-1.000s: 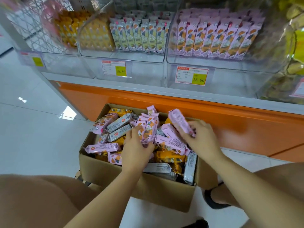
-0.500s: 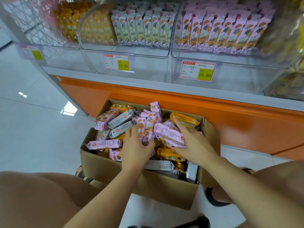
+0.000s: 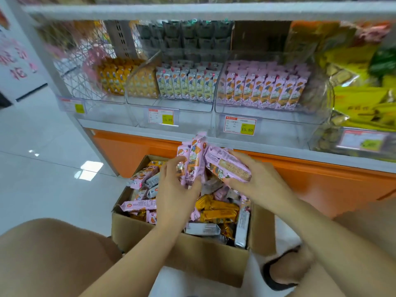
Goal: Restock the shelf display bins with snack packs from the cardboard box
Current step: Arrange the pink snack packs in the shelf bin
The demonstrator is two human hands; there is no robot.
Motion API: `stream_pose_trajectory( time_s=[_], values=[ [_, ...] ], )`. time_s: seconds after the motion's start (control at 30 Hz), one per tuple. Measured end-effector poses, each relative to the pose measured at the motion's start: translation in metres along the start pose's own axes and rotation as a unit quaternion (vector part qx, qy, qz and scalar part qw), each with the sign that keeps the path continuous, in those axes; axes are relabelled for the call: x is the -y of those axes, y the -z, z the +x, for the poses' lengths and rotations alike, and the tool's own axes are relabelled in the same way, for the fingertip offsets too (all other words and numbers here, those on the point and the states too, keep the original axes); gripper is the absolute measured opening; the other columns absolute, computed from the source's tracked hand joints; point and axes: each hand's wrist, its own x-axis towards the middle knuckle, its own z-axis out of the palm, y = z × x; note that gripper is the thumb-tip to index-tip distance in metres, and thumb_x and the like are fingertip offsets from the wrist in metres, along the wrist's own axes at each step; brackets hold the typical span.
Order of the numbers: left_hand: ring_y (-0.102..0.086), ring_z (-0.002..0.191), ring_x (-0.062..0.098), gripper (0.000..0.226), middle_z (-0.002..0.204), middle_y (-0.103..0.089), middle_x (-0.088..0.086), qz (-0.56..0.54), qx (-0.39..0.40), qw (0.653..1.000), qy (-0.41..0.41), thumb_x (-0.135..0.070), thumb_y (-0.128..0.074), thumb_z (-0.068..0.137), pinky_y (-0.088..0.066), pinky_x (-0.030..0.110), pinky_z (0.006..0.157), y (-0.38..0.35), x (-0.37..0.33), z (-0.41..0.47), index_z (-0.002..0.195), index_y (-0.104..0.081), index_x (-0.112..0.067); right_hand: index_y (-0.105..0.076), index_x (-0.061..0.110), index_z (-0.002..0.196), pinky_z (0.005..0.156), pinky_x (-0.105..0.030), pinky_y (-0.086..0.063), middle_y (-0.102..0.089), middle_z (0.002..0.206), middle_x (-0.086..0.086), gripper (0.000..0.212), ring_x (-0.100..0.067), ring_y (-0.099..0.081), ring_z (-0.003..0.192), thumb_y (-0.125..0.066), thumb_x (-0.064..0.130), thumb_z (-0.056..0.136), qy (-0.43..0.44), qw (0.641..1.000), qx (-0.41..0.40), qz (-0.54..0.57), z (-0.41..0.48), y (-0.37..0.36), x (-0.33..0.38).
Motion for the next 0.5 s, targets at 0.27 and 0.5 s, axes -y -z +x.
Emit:
stream_pose_trajectory(
  time_s=[0.27, 0.5],
  values=[
    [-0.044, 0.104, 0.005, 0.046, 0.118, -0.036, -0.016, -0.061, -0.036, 0.989, -0.128, -0.030, -0.065, 0.086, -0.038, 0.015, 0.075, 0.002, -0.095, 0.046, 0.124, -0.041, -0.037, -0.040, 0.040, 0.139, 0.070, -0.040, -0.057, -0.069, 0.098, -0.002, 0.064, -0.014, -0.065, 0.062, -0.070, 0.037, 0.082, 0.036, 0.988, -0.144, 0.042, 0.023, 0.098, 0.034],
    [-0.045, 0.102, 0.008, 0.054, 0.134, -0.041, -0.004, 0.005, 0.056, 0.983, -0.174, -0.028, -0.065, 0.087, -0.043, 0.029, 0.086, -0.030, -0.137, 0.125, 0.135, -0.041, -0.027, -0.046, 0.031, 0.135, 0.065, -0.033, -0.057, -0.071, 0.090, -0.001, 0.059, -0.009, -0.064, 0.054, -0.071, 0.035, 0.082, -0.002, 0.982, -0.188, -0.011, 0.070, 0.146, 0.004]
  ],
)
